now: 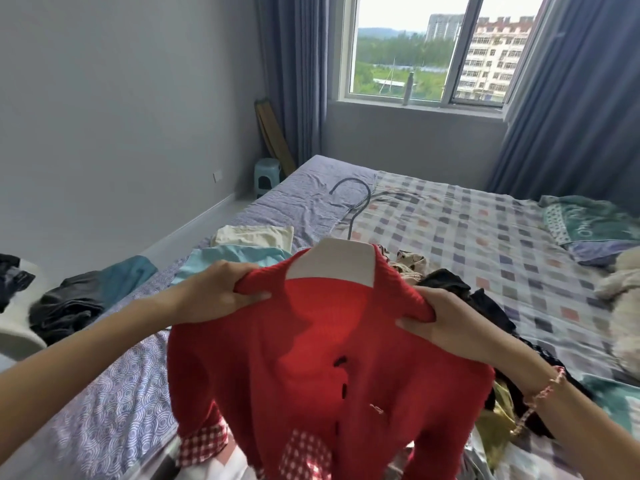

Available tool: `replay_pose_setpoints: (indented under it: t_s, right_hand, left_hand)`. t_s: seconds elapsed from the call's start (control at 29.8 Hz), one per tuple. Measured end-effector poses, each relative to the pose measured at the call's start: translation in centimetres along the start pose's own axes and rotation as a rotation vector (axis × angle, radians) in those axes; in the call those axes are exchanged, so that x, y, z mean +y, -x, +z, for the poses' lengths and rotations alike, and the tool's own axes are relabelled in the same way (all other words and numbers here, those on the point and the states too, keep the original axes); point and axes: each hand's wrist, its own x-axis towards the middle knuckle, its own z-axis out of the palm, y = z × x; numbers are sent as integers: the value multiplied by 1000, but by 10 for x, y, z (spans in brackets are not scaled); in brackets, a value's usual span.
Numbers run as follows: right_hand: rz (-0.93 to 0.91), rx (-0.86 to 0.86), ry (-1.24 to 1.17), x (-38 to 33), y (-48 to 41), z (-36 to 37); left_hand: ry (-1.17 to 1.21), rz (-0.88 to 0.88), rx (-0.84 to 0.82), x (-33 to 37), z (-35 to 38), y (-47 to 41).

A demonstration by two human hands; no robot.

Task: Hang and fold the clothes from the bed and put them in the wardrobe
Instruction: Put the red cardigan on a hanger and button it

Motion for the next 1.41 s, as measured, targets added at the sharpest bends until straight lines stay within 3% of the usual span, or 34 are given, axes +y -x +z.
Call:
replay_pose_setpoints:
  t_s: [0.1, 0.24, 0.37, 0.5, 0.64, 0.74, 0.81, 0.87, 0.94, 1.01, 1.11, 1.28, 1.41]
  right_hand:
    - [27, -217, -143, -22, 18, -19]
    - [118, -431, -268, -53, 41, -56]
    - [274, -462, -282, -49, 7, -83]
    - [327, -401, -136, 0, -70, -60]
    - [354, -368, 74, 107, -149, 19]
    - [375, -116, 377, 195, -186, 96]
    - [389, 108, 570, 253, -208, 156]
    - [344, 268, 540, 271, -209, 197]
    - [183, 316, 483, 300, -209, 259]
    - [131, 271, 286, 304, -207, 298]
    - [222, 255, 135, 296, -210, 305]
    - [226, 165, 364, 296, -218, 308]
    - [199, 136, 387, 295, -207, 310]
  left_hand:
    - [99, -68, -160, 19, -19, 9]
    - [354, -211, -560, 49, -58, 18]
    - [377, -396, -650, 42, -75, -25]
    - [106, -422, -497, -20, -20, -95]
    - [-118, -394, -393, -116, 105, -148]
    - [-168, -522, -237, -176, 192, -169]
    - [-342, -588, -95, -217, 264, -184]
    - [-369, -563, -51, -225, 308, -177]
    - [-304, -432, -43, -241, 369, -159]
    - [-368, -301, 20, -253, 414, -136]
    - [-409, -278, 86, -239, 430, -118]
    - [-434, -409, 26, -223, 443, -96]
    - [-339, -471, 61, -224, 432, -93]
